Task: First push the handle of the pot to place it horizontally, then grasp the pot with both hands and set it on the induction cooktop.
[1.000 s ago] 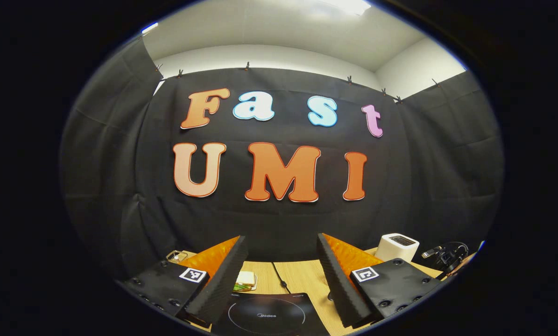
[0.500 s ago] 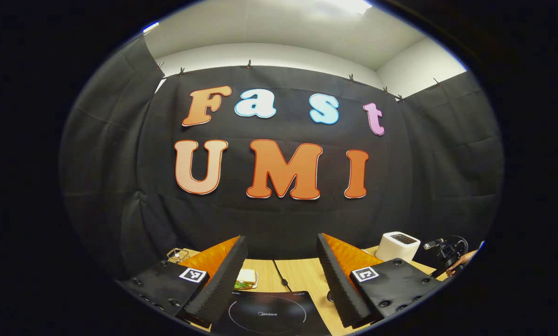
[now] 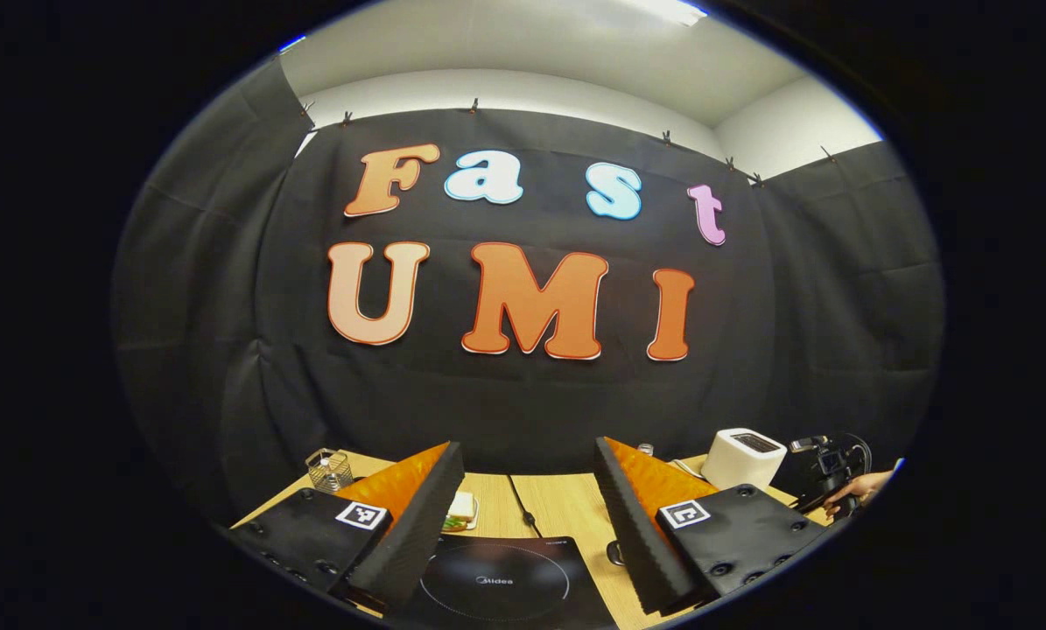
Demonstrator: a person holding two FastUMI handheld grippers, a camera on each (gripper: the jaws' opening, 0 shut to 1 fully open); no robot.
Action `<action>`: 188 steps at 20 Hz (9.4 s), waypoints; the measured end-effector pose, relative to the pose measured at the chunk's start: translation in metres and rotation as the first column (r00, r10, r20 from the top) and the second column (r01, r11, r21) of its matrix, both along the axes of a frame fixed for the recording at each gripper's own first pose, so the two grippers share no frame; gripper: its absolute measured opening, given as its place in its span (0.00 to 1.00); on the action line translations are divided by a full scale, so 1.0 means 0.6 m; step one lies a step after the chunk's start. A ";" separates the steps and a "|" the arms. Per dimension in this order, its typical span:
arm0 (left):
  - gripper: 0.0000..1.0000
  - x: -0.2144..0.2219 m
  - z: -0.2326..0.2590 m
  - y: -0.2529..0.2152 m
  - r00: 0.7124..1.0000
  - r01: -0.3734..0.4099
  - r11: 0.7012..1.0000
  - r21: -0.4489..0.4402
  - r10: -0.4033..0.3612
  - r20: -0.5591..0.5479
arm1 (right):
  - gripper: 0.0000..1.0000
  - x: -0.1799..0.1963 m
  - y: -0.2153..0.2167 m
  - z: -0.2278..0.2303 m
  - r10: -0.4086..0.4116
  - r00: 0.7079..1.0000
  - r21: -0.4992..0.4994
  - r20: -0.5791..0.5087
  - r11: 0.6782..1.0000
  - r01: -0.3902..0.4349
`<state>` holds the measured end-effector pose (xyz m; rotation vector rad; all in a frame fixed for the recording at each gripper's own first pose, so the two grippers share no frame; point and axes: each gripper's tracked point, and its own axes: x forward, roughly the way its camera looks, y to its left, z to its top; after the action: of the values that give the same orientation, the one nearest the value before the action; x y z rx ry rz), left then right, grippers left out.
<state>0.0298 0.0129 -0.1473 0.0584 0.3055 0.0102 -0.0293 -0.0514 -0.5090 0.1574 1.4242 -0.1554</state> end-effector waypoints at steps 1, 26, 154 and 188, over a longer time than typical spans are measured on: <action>0.98 -0.001 -0.002 0.000 1.000 0.001 1.000 0.000 -0.001 -0.004 | 0.00 0.008 -0.002 -0.002 0.003 1.000 -0.005 0.007 1.000 -0.003; 0.98 -0.027 -0.320 -0.204 0.863 0.090 0.982 -0.165 -0.160 -0.479 | 0.72 0.105 0.027 0.102 0.194 0.928 -0.017 0.319 0.980 -0.200; 0.77 -0.079 -0.368 0.320 0.809 -0.246 0.965 0.092 0.256 -0.529 | 0.60 0.121 0.589 0.170 0.437 0.777 -0.070 0.454 0.887 -0.457; 0.93 0.018 -0.083 0.237 0.948 -0.284 0.951 0.123 0.298 -0.115 | 0.88 0.136 0.499 0.478 0.409 0.500 -0.245 0.764 0.899 -0.362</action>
<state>0.0409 0.1552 -0.1972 0.1188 0.4442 0.3176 0.0521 0.2480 -0.2224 -0.1430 0.4908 0.2456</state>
